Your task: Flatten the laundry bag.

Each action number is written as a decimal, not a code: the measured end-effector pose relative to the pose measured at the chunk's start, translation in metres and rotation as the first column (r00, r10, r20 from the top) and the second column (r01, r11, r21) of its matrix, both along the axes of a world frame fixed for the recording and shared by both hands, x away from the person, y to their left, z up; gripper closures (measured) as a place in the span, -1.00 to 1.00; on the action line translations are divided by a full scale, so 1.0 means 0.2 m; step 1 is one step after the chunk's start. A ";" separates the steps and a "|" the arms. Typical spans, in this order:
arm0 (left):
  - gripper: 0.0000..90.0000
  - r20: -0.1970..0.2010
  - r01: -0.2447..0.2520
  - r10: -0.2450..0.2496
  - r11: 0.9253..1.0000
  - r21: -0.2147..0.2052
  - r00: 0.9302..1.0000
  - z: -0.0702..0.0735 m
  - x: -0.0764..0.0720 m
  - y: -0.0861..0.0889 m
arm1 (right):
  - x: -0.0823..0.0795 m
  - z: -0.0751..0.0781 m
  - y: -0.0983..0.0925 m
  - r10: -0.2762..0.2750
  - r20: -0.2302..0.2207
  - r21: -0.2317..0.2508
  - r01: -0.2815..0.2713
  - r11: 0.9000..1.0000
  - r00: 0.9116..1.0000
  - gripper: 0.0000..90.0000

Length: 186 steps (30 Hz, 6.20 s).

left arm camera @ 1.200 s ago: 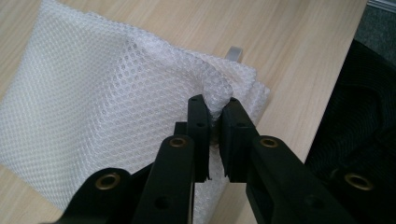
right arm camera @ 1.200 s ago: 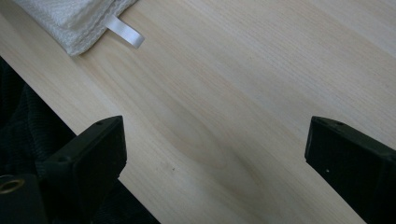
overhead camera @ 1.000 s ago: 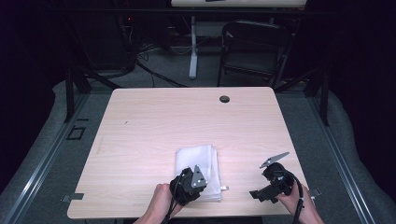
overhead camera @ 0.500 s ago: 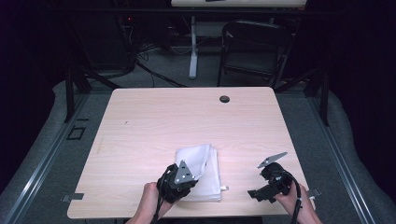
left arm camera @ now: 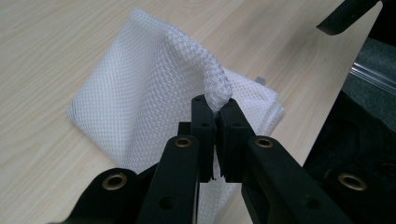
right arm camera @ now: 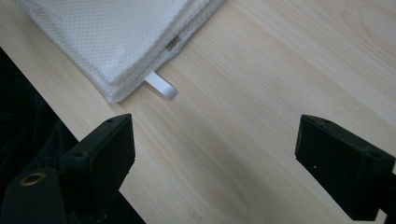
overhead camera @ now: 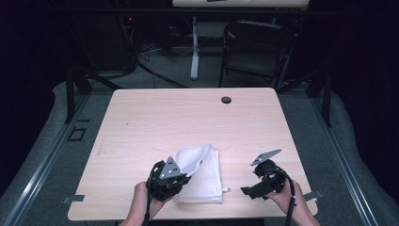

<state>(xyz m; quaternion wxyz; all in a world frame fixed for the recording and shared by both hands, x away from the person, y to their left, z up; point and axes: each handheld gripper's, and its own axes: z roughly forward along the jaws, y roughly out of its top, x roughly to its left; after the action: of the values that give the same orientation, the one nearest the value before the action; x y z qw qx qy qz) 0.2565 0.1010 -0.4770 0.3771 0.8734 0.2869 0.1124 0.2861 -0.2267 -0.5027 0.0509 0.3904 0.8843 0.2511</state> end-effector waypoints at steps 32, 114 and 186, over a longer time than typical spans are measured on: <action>0.91 0.017 -0.158 0.158 0.987 -0.011 0.987 -0.02 -0.03 0.28 | 0.38 -0.19 0.38 0.090 -0.078 0.121 -0.080 0.989 0.993 1.00; 0.43 -0.193 -0.262 0.294 0.949 0.176 0.936 -0.12 0.13 0.50 | 0.43 -0.24 0.28 0.059 -0.075 -0.040 -0.062 0.997 0.995 1.00; -0.52 -0.244 -0.045 0.106 0.969 0.243 0.964 -0.31 0.22 0.32 | 0.11 -0.09 0.45 0.318 0.037 -0.043 -0.317 0.948 0.947 0.98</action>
<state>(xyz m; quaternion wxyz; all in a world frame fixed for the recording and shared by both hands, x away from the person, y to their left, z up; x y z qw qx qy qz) 0.3002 0.1646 -0.5385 0.2262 0.9074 0.3510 0.0467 0.3089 -0.1367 -0.5214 0.0361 0.2366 0.9387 0.2481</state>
